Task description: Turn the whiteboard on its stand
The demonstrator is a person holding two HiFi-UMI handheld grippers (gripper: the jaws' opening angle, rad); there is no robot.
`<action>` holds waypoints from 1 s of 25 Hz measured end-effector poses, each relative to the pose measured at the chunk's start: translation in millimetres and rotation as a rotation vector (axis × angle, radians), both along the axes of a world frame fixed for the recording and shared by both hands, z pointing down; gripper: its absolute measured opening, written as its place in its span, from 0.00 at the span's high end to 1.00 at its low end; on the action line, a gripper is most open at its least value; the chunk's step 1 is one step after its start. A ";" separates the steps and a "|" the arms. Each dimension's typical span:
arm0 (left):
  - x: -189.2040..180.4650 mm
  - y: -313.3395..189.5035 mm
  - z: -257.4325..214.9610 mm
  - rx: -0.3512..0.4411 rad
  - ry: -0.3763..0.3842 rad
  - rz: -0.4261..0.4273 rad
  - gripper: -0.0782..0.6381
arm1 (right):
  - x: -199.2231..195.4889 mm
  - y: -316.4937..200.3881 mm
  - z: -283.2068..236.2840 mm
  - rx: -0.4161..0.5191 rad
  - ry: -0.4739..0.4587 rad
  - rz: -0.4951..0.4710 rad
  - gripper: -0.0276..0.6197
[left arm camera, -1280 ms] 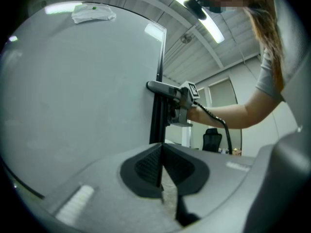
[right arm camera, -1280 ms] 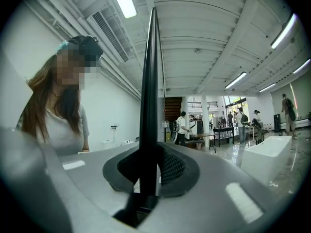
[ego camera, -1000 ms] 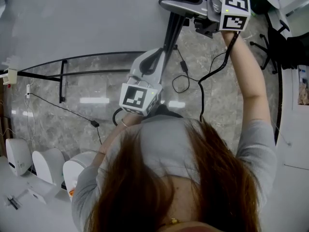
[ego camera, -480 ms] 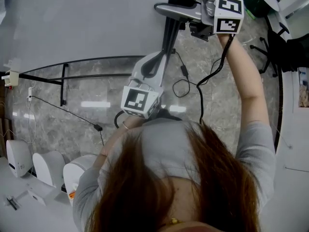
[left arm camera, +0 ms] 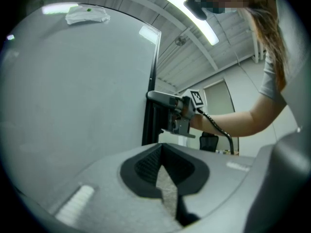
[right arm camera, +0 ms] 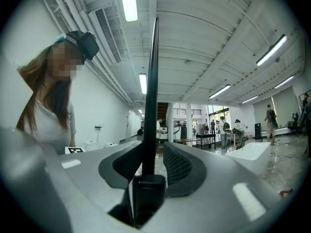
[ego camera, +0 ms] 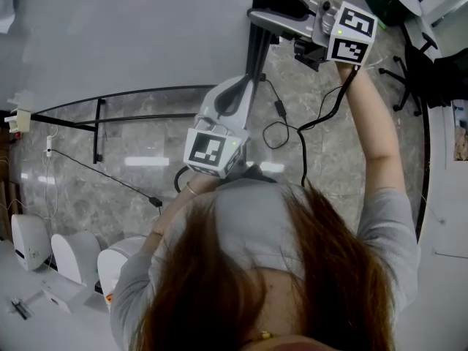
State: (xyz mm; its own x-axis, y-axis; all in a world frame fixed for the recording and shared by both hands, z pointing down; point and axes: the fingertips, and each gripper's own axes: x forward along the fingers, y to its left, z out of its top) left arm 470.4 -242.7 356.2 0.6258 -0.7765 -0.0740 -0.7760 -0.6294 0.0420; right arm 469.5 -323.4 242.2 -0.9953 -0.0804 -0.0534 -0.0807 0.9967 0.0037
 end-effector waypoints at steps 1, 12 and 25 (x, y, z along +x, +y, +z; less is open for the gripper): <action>0.2 -0.1 0.1 -0.001 0.003 -0.003 0.89 | 6.1 0.2 0.8 -0.003 -0.009 0.023 0.74; -8.5 -4.2 -7.1 0.022 0.023 -0.095 0.89 | 86.2 40.4 -3.5 0.016 -0.256 0.599 0.95; -0.9 23.2 -10.5 0.050 0.039 -0.106 0.89 | 74.6 109.2 37.3 0.022 -0.219 0.772 0.95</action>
